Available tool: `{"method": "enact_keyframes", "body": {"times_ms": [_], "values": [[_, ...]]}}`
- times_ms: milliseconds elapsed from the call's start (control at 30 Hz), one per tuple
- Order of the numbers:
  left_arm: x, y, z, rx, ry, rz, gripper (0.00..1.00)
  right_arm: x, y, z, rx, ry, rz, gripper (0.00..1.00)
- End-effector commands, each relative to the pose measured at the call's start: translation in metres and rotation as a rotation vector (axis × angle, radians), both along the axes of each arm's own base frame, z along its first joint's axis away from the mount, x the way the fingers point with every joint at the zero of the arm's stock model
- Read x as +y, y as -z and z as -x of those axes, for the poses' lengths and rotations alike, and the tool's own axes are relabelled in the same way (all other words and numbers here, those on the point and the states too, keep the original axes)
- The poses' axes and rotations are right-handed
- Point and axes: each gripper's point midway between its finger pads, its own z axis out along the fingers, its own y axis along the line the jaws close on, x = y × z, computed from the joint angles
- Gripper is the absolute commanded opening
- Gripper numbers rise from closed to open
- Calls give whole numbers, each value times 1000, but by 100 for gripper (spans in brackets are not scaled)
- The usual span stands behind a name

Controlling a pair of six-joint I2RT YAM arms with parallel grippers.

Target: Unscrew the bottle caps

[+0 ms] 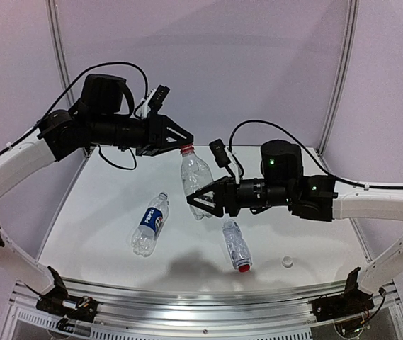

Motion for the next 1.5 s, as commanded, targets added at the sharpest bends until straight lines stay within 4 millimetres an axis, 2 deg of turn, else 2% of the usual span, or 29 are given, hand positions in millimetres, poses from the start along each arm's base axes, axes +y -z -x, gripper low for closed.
{"method": "enact_keyframes", "body": {"times_ms": [0,67,167,200,233,400,433,667,800,967,1167,1367,1467], "values": [[14,39,-16,125,-258,-225,9,-21,26,-44,-83,259,278,32],[1,44,-17,126,-264,-234,13,-32,29,-56,-113,330,354,31],[-11,41,-15,91,-230,-201,18,-33,18,-48,-129,305,285,32],[-13,38,-14,75,-215,-186,23,-33,15,-45,-131,294,255,32],[-15,35,-12,54,-195,-170,33,-32,18,-39,-124,269,235,32],[-16,10,-1,-72,-100,-84,97,-29,10,-16,-116,157,133,32],[-16,7,3,-88,-76,-59,98,-31,9,-12,-114,145,120,32],[-3,-18,29,-164,34,115,98,-32,-11,18,-102,13,-35,32],[-4,-34,44,-182,119,234,91,-29,-18,33,-83,-68,-100,32],[-17,-48,51,-193,203,271,78,-24,-23,39,-78,-116,-120,32],[-27,-42,44,-175,220,238,65,-21,-29,43,-81,-147,-137,32],[-33,-40,45,-166,253,237,53,-23,-30,42,-79,-134,-132,32],[-36,-39,49,-164,267,236,50,-23,-29,41,-77,-130,-127,32]]}}
